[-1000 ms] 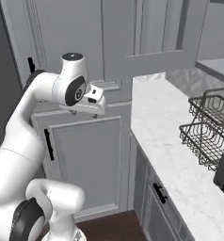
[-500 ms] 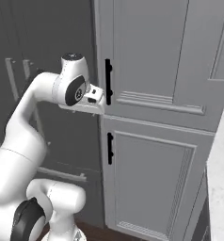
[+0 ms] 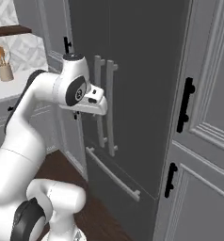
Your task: Gather all objects into one cabinet and sort the glasses and bowls to opposite sides.
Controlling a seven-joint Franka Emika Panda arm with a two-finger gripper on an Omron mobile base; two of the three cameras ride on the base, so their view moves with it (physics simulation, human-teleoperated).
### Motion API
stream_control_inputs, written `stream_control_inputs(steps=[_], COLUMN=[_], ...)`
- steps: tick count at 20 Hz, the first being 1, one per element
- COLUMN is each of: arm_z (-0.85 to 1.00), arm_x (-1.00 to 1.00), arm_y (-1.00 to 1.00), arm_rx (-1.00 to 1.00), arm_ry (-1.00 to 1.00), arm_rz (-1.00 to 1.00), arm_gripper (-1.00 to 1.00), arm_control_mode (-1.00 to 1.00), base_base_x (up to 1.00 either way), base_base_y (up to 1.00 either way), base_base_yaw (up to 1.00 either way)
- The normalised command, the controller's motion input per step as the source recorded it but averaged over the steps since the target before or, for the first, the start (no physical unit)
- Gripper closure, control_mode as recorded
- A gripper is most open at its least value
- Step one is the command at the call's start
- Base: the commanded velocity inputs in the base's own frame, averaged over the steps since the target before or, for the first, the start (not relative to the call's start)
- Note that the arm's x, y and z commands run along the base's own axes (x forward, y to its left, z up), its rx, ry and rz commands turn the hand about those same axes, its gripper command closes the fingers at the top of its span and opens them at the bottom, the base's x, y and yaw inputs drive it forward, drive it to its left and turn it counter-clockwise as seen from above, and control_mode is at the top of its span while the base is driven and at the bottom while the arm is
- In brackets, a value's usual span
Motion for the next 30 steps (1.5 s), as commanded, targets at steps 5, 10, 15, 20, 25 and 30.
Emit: stream_control_inputs(steps=[5, 10, 15, 20, 25, 30], arm_z=[0.0, 0.0, 0.0, 0.0, 0.0, 0.0], arm_x=[0.0, 0.0, 0.0, 0.0, 0.0, 0.0], arm_y=[0.0, 0.0, 0.0, 0.0, 0.0, 0.0], arm_rx=[0.0, 0.0, 0.0, 0.0, 0.0, 0.0], arm_ry=[0.0, 0.0, 0.0, 0.0, 0.0, 0.0], arm_rz=[0.0, 0.0, 0.0, 0.0, 0.0, 0.0], arm_gripper=[-1.0, -1.0, -1.0, -1.0, -1.0, -1.0], arm_control_mode=[1.0, 1.0, 1.0, 1.0, 1.0, 1.0], base_base_x=[0.0, 0.44, 0.83, 0.86, 0.81, 0.87], base_base_y=[0.0, -0.04, -0.1, -0.61, -0.98, -0.65], base_base_yaw=[0.94, 0.76, 0.62, 0.43, 0.15, 0.02])
